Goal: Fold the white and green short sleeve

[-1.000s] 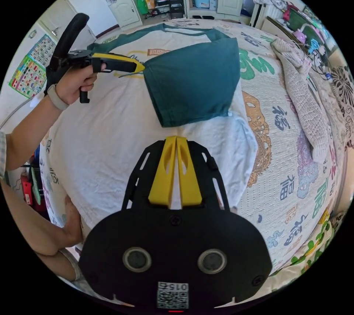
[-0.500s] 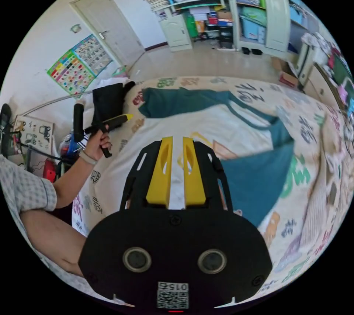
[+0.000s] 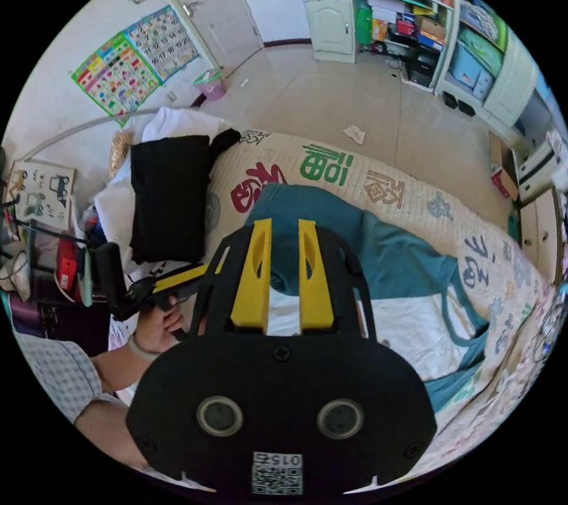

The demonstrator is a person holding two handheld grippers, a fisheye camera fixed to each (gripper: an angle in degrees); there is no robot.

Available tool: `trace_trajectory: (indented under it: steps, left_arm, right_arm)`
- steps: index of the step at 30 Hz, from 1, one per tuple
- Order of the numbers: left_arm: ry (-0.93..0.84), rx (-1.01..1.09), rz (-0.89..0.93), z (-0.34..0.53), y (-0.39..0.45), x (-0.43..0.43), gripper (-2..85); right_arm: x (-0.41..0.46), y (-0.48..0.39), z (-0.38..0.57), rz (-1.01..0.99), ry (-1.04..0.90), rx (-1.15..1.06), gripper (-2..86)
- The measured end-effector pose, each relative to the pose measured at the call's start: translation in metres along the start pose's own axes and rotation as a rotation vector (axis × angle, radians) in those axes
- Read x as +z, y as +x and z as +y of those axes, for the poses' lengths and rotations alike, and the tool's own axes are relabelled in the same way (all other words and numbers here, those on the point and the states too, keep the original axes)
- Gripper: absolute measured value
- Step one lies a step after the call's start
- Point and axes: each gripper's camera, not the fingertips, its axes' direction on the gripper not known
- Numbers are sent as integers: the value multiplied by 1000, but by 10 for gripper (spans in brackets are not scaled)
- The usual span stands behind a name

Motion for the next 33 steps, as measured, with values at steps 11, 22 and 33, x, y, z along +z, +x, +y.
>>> trace_trajectory:
  steps: [11,22,33]
  left_arm:
    - [-47,86,27,17,0,-7,-9]
    - [17,318,71,23,46,-37,-9]
    - [-398,719,93,106,130,51,4]
  right_arm:
    - [109,-29,-112,208,-360,-53,101]
    - [-48,81,-27,-8,173,199,-2]
    - [-44,199,202,1,115,708,31]
